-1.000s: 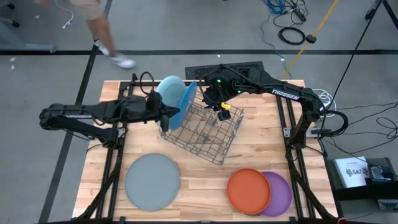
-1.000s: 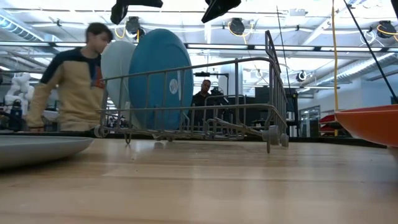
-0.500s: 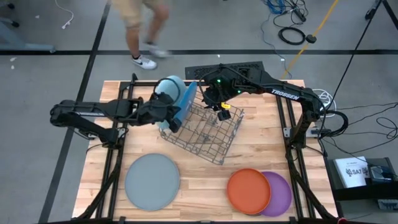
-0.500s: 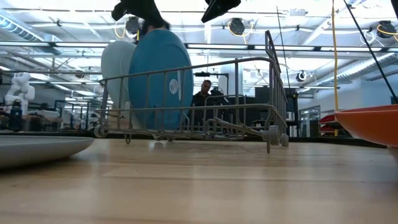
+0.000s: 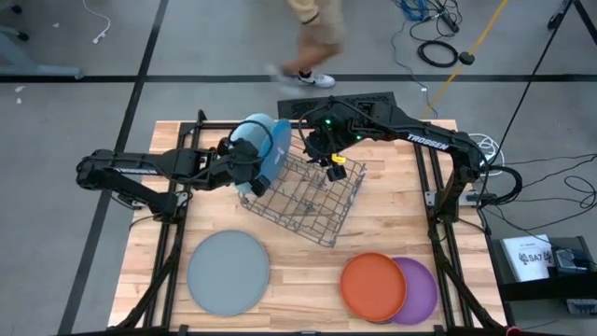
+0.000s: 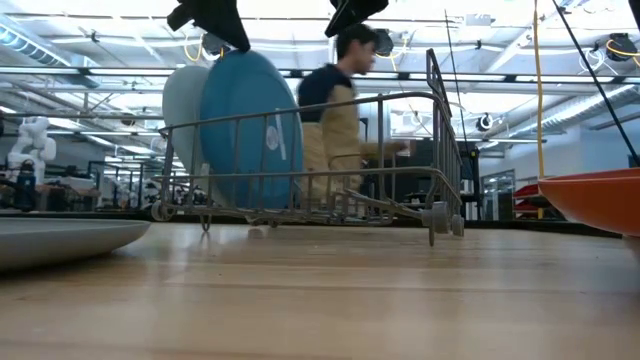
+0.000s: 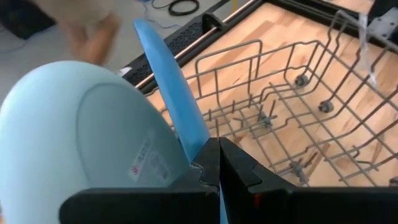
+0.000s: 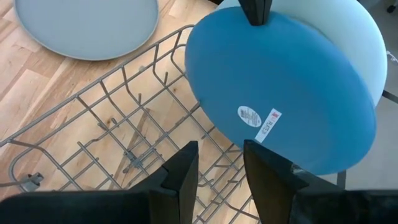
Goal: Sort dishes
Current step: Put the blue plate in the dish rack, then put the gray plate in the dish rack
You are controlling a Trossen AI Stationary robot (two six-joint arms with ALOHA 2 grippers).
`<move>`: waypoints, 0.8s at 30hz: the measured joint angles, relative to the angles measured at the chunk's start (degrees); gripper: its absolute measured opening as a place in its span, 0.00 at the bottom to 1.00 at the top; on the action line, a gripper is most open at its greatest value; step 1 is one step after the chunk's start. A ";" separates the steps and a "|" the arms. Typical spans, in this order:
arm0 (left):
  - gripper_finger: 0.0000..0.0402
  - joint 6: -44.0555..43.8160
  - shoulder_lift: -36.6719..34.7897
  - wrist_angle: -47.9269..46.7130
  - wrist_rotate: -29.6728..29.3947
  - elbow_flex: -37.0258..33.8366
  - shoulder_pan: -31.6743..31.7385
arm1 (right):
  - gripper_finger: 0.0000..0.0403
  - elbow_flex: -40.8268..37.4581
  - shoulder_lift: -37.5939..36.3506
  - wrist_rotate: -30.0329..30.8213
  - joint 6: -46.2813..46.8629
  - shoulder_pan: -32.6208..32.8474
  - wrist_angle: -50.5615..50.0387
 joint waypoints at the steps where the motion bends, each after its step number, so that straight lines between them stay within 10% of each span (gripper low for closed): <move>1: 0.00 -0.04 -0.02 -0.36 -0.22 0.00 0.00 | 0.30 0.00 0.00 0.00 0.00 0.00 0.00; 24: 0.00 -1.08 -11.75 -7.61 -1.84 -0.04 -6.18 | 0.30 0.00 -0.07 0.00 1.51 0.15 -2.68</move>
